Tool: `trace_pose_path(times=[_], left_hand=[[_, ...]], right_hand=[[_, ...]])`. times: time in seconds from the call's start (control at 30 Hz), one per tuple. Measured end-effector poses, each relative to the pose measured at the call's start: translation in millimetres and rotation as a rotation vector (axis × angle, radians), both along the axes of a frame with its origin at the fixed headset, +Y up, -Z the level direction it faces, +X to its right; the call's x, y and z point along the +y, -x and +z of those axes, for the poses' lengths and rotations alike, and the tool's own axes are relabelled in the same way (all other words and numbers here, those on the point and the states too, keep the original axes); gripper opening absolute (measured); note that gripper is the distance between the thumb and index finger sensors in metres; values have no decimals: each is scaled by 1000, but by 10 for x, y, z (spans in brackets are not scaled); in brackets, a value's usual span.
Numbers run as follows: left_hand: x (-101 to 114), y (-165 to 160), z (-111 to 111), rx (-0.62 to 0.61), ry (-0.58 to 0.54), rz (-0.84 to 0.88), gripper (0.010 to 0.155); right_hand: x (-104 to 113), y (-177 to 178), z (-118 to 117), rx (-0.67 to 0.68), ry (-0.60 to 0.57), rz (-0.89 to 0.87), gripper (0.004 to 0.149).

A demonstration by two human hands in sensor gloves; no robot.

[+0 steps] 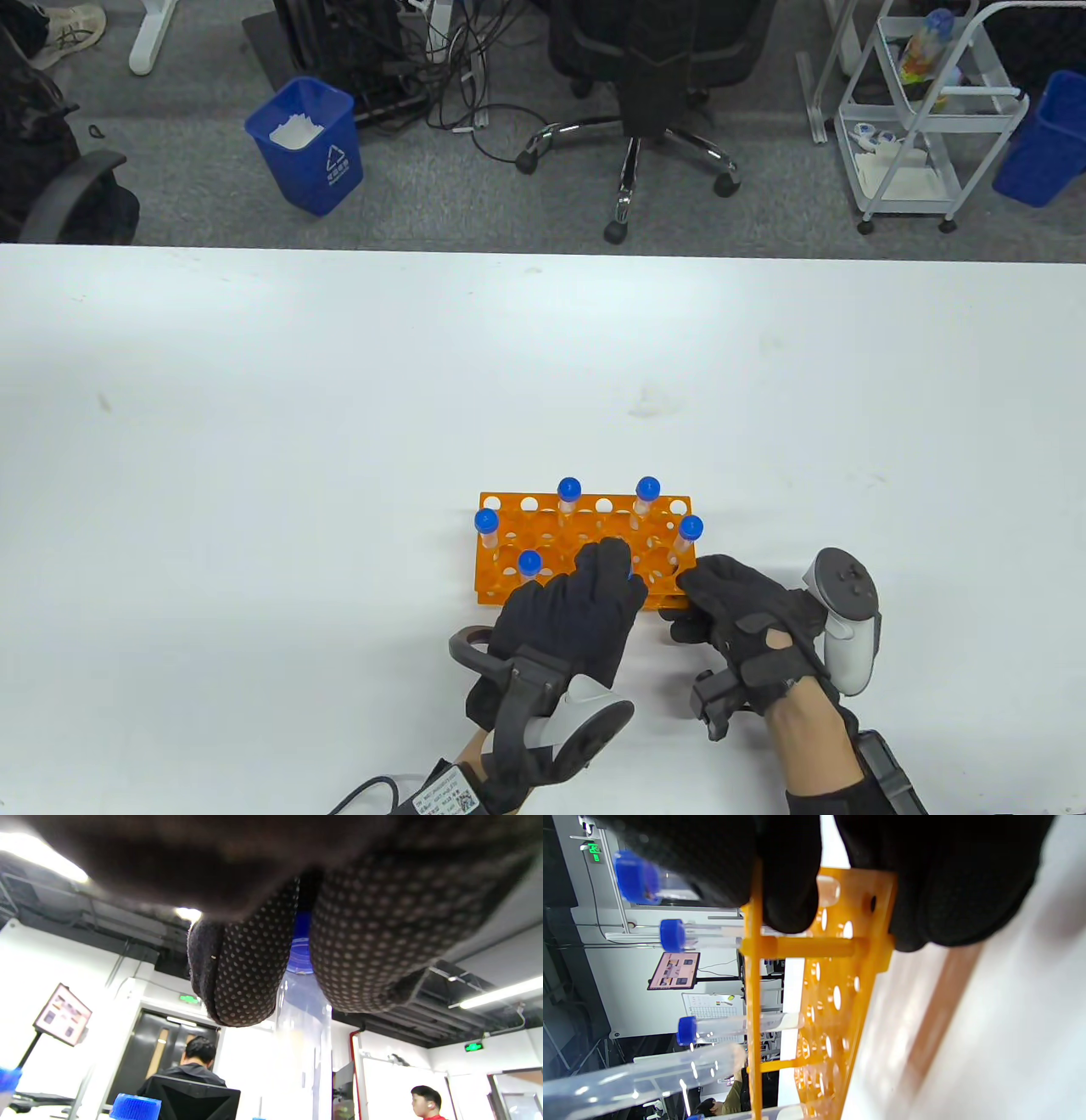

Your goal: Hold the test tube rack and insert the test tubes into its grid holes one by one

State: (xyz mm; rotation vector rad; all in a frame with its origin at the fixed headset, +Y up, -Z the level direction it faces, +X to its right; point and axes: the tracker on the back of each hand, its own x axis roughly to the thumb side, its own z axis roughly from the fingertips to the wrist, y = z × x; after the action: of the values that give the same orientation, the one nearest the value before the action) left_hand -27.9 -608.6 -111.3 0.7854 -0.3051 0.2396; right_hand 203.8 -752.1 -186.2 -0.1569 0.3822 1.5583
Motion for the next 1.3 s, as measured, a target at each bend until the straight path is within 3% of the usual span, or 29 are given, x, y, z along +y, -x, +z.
trace_pose_path(times=[0.87,1.03,1.3], left_hand=[[-157,-288,-32,149,55,-268,50],[-159,-337,-5,181,16,-317,50],[-122,-340,-3,178,168,-339,55]], right_hand=[[26,12,25,-3,-19,-45,41],[41,22,34,1,-20,-50,42],[35,14,32,-3,-11,-37,42]])
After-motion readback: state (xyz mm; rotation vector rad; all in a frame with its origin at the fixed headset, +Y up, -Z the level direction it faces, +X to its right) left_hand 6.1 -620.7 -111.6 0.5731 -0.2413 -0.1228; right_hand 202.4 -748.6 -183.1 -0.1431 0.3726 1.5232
